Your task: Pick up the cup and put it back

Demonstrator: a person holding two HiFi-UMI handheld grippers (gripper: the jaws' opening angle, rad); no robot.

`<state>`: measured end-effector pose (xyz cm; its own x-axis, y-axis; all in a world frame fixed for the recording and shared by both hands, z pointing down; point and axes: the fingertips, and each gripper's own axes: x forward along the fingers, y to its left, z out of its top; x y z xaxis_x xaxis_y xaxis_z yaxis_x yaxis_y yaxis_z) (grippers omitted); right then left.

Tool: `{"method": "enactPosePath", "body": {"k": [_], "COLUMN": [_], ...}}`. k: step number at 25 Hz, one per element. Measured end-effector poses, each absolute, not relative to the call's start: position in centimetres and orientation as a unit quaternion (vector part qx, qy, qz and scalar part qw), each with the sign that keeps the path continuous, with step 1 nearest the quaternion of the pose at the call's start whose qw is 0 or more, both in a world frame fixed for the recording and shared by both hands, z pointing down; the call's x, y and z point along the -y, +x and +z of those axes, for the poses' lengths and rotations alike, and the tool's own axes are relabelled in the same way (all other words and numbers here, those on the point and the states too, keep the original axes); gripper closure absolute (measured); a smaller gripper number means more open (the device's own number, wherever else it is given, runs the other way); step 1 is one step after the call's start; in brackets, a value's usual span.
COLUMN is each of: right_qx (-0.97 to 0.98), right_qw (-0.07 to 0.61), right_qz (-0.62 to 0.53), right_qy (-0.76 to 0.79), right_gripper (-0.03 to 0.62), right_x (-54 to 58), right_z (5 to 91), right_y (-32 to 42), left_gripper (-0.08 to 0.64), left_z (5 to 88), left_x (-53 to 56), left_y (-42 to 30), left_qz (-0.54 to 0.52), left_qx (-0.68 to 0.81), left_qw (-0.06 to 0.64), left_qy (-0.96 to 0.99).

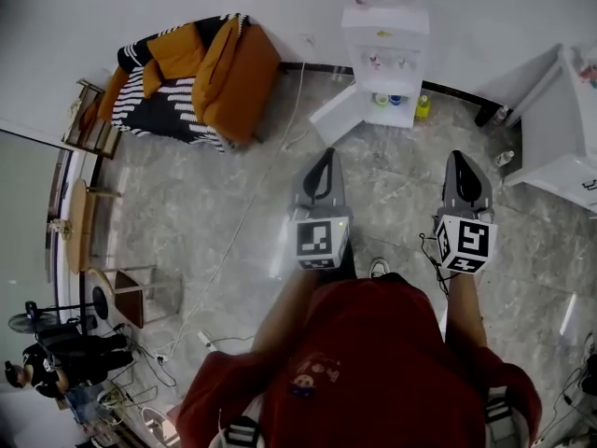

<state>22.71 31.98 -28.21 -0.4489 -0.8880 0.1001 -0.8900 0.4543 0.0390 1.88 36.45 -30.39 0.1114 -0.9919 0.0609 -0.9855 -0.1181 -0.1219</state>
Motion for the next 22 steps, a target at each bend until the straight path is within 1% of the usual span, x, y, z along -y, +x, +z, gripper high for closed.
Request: {"method": "enactPosePath", "body": {"k": [3,10,13,17,22], "right_qx": [0.85,0.831,0.821,0.805,0.783], "right_qw": [0.044,0.075,0.094,0.1,0.104], "right_qz": [0.013,0.014,0.02,0.029,-0.005], "right_qy": [0.525,0.55,0.563,0.585,0.614], "right_gripper": [0.591,0.591,0.591,0.591,0.591], "right_x": [-30.9,-26.1,-22.7,-18.0,-12.5], "right_z": [-27.8,-26.7,-26.0,-25.3,-25.5], "right_y": [22.4,20.2,17.9,14.5,10.3], "left_gripper": [0.56,0.56,0.56,0.56,0.56], "left_z": [-29.5,-28.1,-27.9,-27.4,-26.8], "left_x": [-34.5,-27.3,-23.3,-18.0,-12.0], "left_y": [1.8,0.6,-1.5,-5.2,-10.2], "left_qz": [-0.056,-0.042,-0.038,-0.047,-0.053], "left_qx": [-0.65,-0.608,-0.601,-0.591,-0.579], "left_qw": [0.015,0.003,0.0,-0.001,-0.006], "left_qy": [-0.758,-0.793,-0.798,-0.805,-0.814]}}
